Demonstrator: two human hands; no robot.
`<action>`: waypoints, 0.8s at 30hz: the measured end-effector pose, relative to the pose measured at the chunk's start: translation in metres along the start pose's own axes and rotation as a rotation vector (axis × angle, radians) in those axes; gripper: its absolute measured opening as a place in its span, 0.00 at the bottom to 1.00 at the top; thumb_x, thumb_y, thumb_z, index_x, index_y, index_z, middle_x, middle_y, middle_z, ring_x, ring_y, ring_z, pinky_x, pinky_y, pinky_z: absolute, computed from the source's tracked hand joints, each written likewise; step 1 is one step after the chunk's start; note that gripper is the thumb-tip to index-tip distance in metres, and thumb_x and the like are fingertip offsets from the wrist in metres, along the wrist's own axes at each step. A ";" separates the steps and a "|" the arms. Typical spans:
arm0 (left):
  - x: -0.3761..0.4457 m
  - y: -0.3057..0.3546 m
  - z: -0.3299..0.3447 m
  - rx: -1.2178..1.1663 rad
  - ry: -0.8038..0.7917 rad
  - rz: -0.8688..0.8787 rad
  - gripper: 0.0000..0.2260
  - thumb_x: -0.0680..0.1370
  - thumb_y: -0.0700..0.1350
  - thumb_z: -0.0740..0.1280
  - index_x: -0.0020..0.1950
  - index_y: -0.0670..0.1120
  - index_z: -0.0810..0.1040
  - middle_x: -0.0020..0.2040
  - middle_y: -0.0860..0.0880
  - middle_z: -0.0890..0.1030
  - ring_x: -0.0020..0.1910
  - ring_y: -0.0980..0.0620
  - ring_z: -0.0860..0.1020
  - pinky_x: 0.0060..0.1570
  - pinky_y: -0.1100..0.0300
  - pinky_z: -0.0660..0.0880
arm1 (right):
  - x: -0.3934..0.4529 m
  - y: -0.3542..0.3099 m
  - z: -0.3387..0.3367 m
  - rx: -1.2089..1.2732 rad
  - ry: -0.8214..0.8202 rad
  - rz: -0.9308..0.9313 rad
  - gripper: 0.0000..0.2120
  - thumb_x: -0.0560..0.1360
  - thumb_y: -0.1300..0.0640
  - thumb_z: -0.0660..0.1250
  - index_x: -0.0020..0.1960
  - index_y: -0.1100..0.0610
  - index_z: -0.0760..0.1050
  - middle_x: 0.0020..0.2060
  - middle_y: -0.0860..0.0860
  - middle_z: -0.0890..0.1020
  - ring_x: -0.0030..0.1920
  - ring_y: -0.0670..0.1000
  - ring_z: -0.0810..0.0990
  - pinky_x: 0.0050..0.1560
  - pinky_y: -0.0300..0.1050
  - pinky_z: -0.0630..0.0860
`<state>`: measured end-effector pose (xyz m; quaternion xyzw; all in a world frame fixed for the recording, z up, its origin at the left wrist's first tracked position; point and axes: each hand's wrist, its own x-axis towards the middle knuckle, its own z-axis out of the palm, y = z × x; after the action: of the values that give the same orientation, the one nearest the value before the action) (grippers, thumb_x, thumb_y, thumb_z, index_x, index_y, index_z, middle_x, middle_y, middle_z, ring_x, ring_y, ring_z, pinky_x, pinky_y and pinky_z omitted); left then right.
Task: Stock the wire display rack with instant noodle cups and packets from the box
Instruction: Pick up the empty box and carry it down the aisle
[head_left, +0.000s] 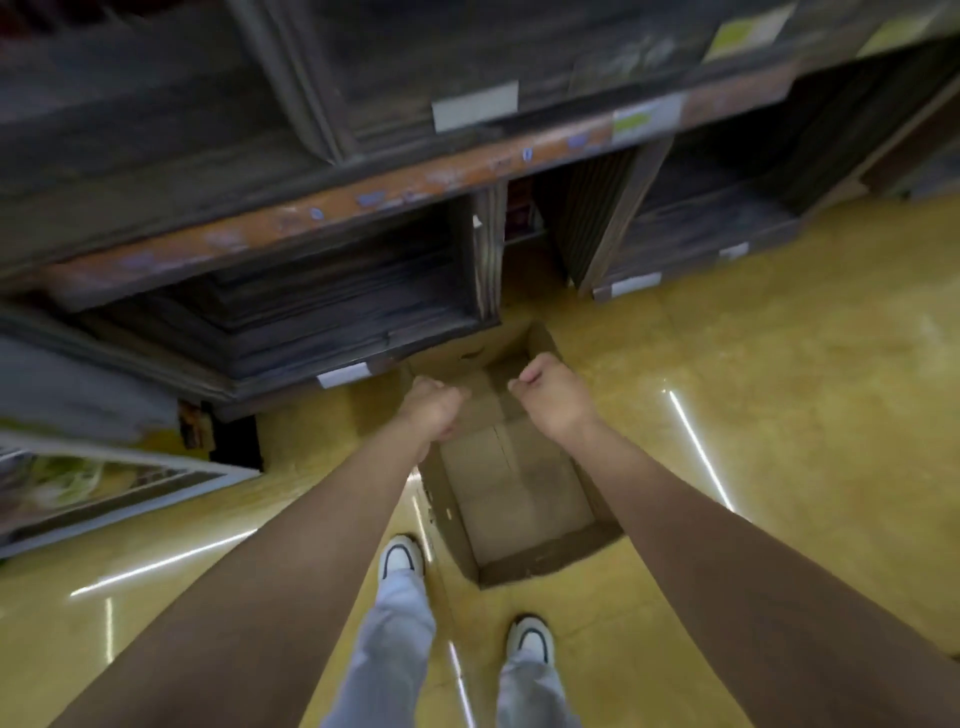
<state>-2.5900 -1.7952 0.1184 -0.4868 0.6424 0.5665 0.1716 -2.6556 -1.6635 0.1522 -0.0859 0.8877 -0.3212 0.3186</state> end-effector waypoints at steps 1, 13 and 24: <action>-0.030 0.008 -0.005 -0.008 0.002 0.017 0.19 0.77 0.48 0.65 0.64 0.39 0.69 0.51 0.43 0.76 0.49 0.45 0.78 0.51 0.52 0.77 | -0.021 -0.013 -0.013 0.006 0.001 -0.017 0.06 0.78 0.54 0.64 0.48 0.55 0.69 0.44 0.52 0.78 0.47 0.52 0.77 0.46 0.41 0.70; -0.243 0.027 -0.047 -0.123 0.031 0.205 0.09 0.79 0.47 0.63 0.58 0.47 0.69 0.55 0.46 0.76 0.53 0.49 0.77 0.52 0.57 0.75 | -0.176 -0.069 -0.086 -0.015 0.001 -0.089 0.06 0.76 0.54 0.65 0.52 0.54 0.73 0.46 0.54 0.82 0.46 0.52 0.81 0.51 0.50 0.79; -0.080 -0.094 -0.012 -0.177 0.067 -0.163 0.12 0.77 0.45 0.65 0.59 0.43 0.71 0.55 0.42 0.77 0.50 0.45 0.77 0.58 0.51 0.75 | -0.064 0.056 -0.006 0.065 -0.116 0.204 0.07 0.76 0.63 0.64 0.41 0.55 0.71 0.38 0.50 0.78 0.36 0.48 0.76 0.40 0.41 0.75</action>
<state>-2.4716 -1.7606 0.1318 -0.5691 0.5538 0.5885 0.1519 -2.6066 -1.5935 0.1537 -0.0035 0.8610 -0.3100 0.4032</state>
